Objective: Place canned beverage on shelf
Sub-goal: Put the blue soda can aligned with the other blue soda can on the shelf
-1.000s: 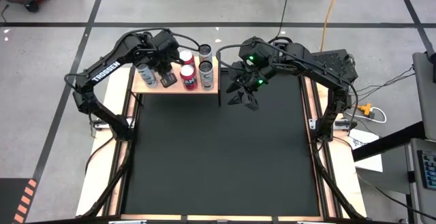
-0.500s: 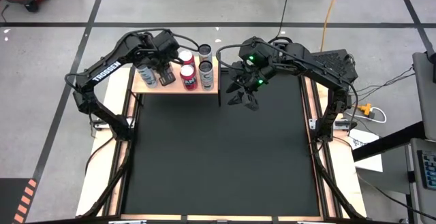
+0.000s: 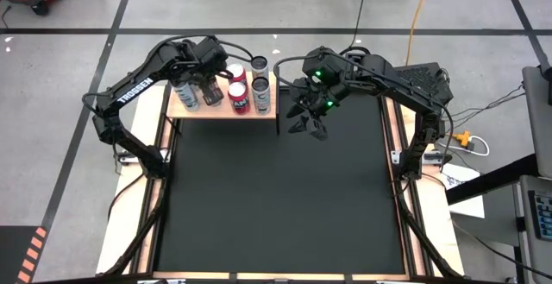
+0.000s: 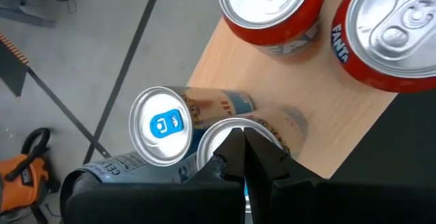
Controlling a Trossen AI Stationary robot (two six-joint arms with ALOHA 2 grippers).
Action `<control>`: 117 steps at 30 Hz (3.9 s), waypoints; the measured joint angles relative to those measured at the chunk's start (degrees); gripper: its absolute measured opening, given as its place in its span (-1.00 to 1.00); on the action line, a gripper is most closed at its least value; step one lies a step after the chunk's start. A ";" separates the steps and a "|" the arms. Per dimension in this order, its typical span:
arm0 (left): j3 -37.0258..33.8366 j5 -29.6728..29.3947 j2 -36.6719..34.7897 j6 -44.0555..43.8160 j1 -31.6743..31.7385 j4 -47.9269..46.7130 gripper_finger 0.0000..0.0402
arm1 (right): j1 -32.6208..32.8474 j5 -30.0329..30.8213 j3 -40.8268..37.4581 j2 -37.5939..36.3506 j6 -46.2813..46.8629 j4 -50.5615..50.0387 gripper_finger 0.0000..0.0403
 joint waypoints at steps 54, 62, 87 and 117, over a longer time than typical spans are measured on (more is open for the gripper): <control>0.13 1.15 -0.09 -0.10 0.02 -0.87 -0.99 | 0.01 -0.02 0.00 0.00 0.00 0.00 0.09; 0.13 1.24 -0.15 -0.48 0.04 -2.53 -0.99 | 0.00 0.00 0.00 0.00 0.26 0.00 0.09; 0.15 4.71 -0.21 -2.84 2.73 -5.68 -0.99 | 0.00 -0.02 0.00 0.00 0.42 -0.02 0.09; 0.11 8.75 -2.38 -2.80 2.73 -3.50 -0.99 | 0.01 -0.01 0.01 0.00 0.42 -0.02 0.09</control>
